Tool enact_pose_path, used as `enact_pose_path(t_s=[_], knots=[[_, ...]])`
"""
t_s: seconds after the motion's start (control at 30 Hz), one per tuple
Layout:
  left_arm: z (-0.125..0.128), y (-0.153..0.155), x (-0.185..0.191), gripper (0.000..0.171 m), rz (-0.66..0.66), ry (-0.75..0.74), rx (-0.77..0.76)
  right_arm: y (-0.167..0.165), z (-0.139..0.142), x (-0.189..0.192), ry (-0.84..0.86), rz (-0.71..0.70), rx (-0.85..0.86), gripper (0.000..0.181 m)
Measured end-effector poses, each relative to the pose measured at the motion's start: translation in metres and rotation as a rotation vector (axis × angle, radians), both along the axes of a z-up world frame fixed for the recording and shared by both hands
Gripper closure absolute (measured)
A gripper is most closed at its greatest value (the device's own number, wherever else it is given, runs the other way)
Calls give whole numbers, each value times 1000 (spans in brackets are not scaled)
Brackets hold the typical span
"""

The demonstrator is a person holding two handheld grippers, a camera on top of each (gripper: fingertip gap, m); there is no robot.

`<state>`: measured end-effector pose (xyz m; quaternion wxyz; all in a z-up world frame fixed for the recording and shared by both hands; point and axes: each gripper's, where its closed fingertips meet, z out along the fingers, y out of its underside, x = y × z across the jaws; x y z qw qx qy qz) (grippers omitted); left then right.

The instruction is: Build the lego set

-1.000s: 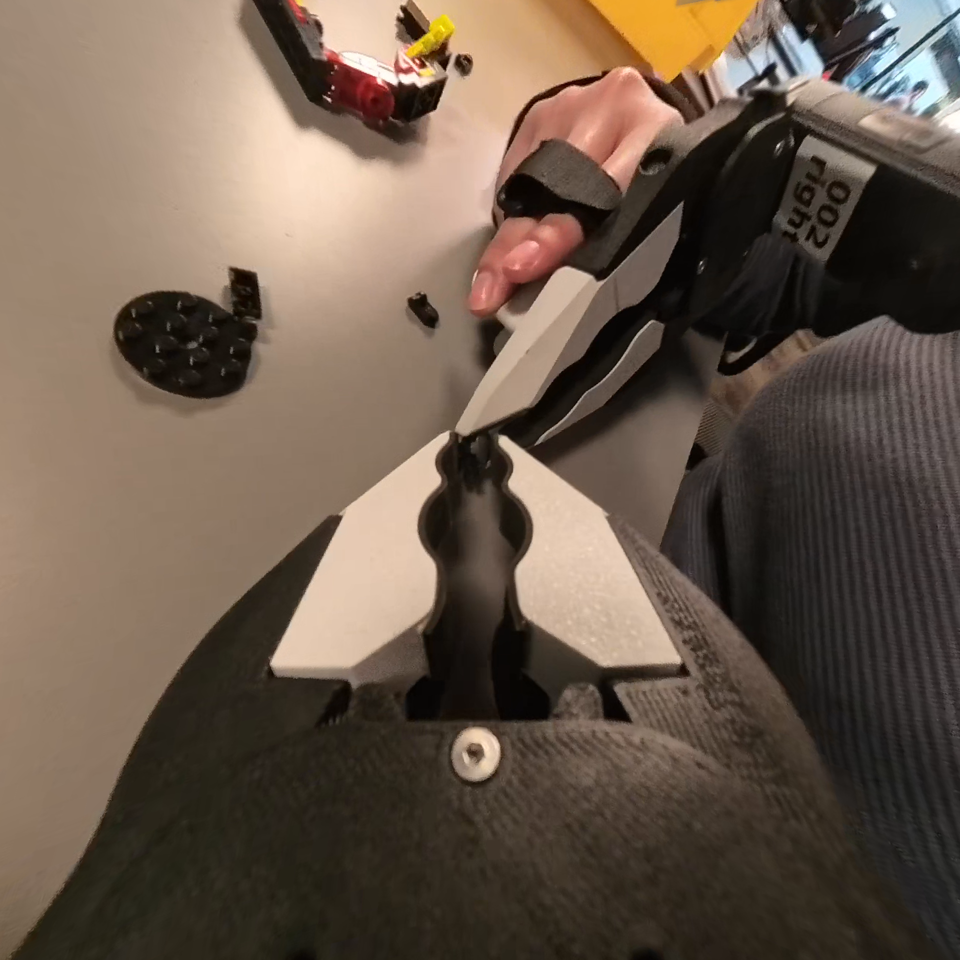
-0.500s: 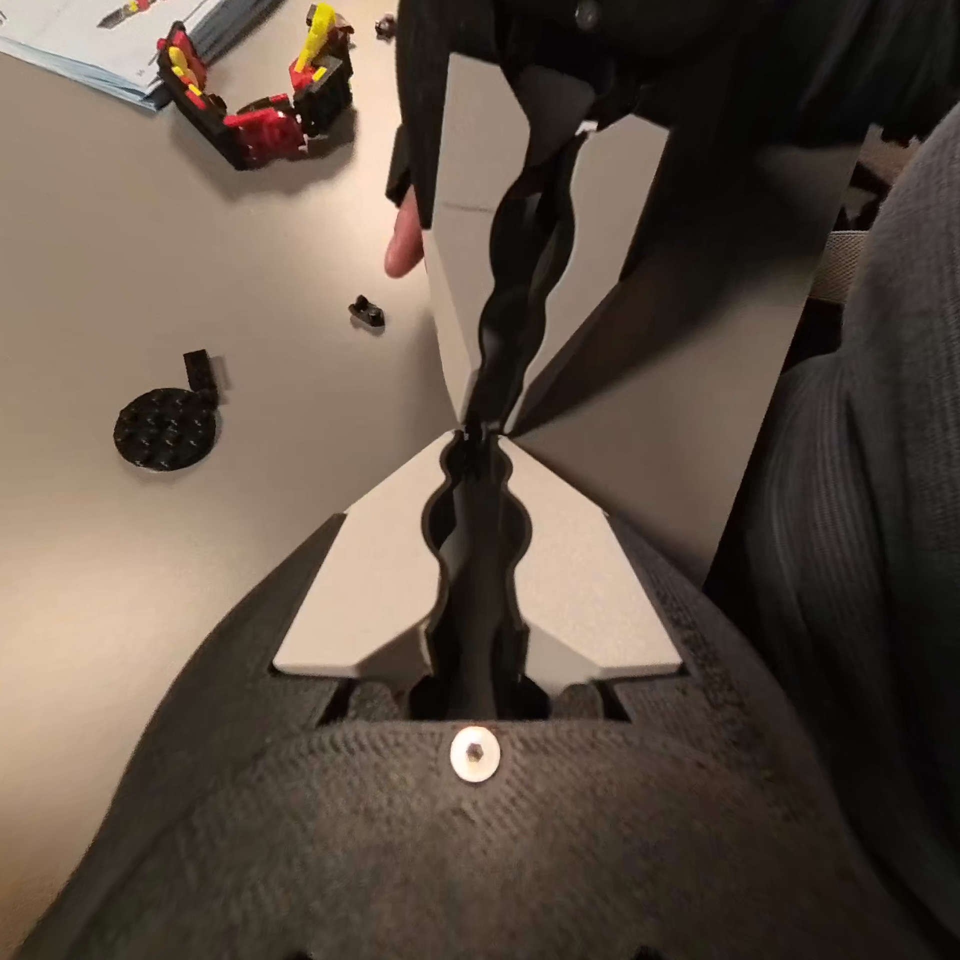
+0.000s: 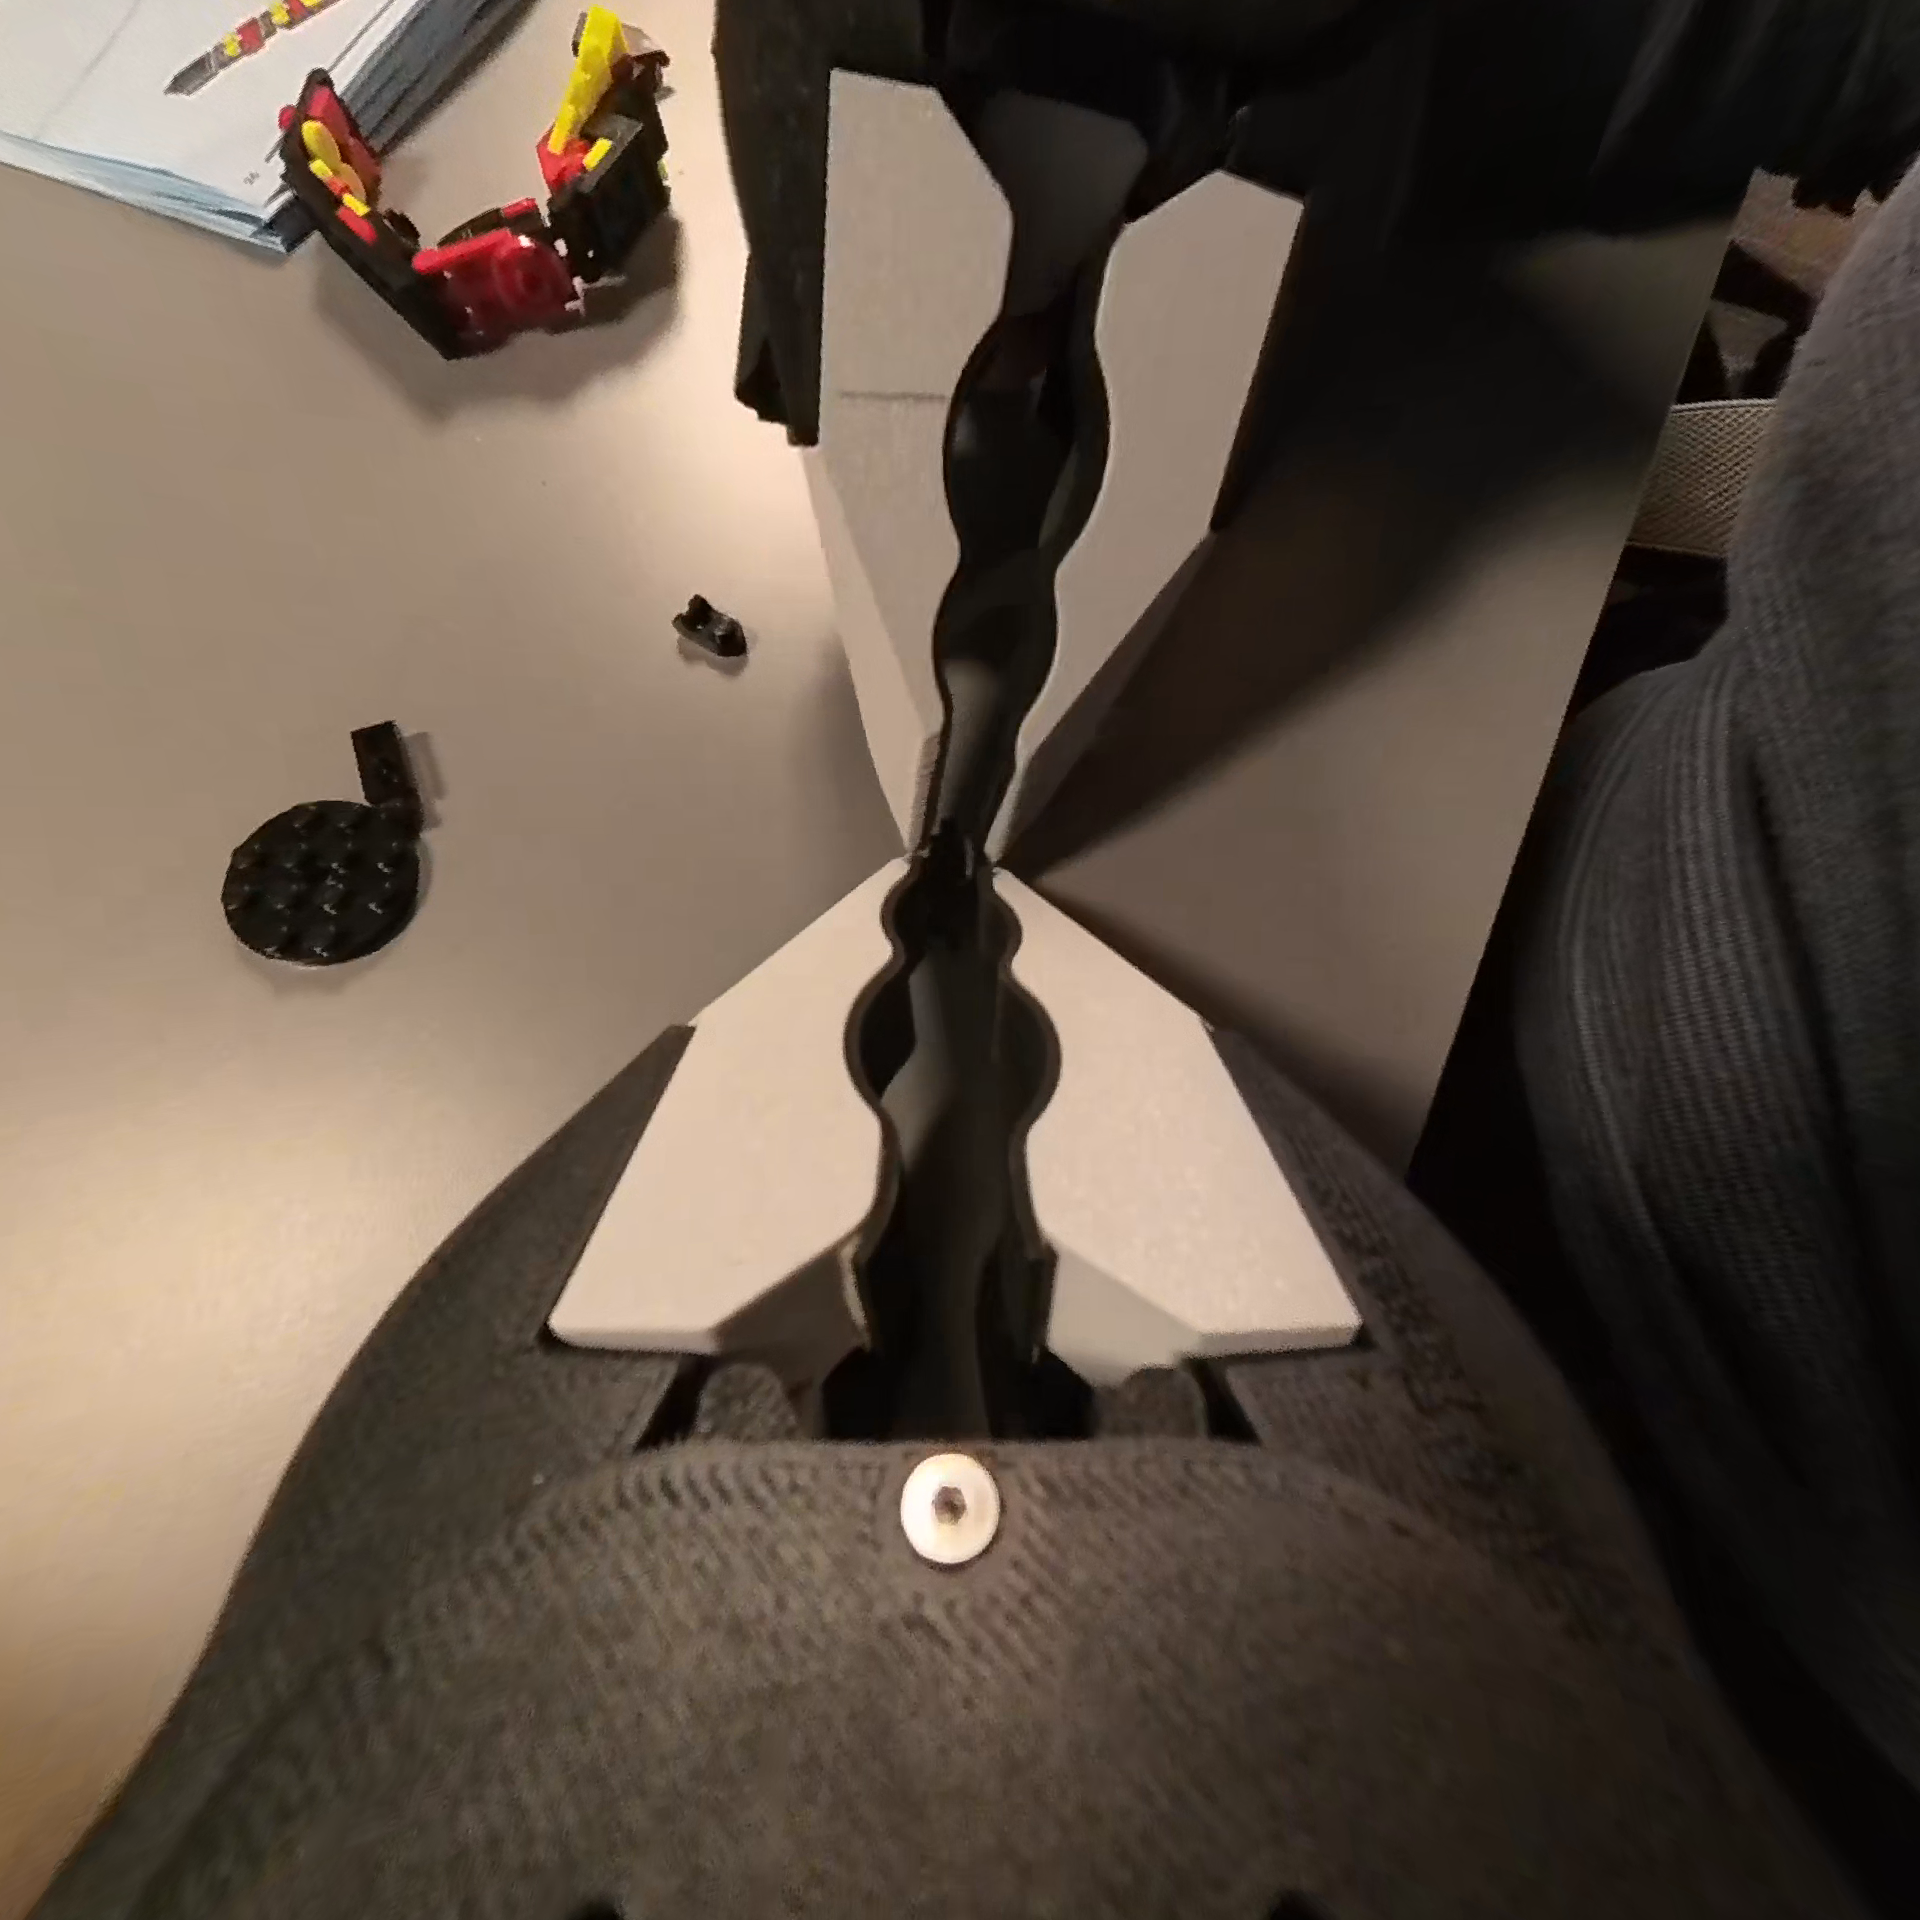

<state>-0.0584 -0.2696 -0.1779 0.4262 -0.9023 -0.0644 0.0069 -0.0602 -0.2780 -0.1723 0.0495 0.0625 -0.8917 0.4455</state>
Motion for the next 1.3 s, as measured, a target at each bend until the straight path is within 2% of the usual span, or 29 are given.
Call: enact_pose_path(t_s=[0.37,0.47,0.5,0.53,0.57,0.63,0.7,0.8,0.9,1.07,1.2,1.3], knots=[[-1,-1,2,164,-6,19,-9,1,-1,2,27,20,23,179],[0,-1,-3,164,22,24,-4,1,-1,-3,-9,-20,7,178],[1,-2,-7,165,47,34,-1,0,1,-8,12,-46,-6,177],[5,-3,-15,165,80,62,24,1,6,-12,38,-67,-34,161],[17,-3,-22,165,112,104,93,2,11,-15,48,-77,-69,149],[54,-3,-31,165,151,195,329,4,28,-24,80,-124,-175,140],[84,-7,-34,165,165,239,543,8,50,-31,159,-179,-315,141],[105,-14,-40,165,183,188,718,21,79,-38,306,-295,-504,144],[112,-17,-46,165,194,143,782,43,102,-40,471,-424,-656,153],[110,0,-52,165,209,146,746,83,120,-46,695,-576,-676,153],[125,35,-48,165,124,62,795,153,143,-69,945,-778,-618,150],[146,60,-51,165,36,-188,938,217,136,-92,991,-952,-538,151]])
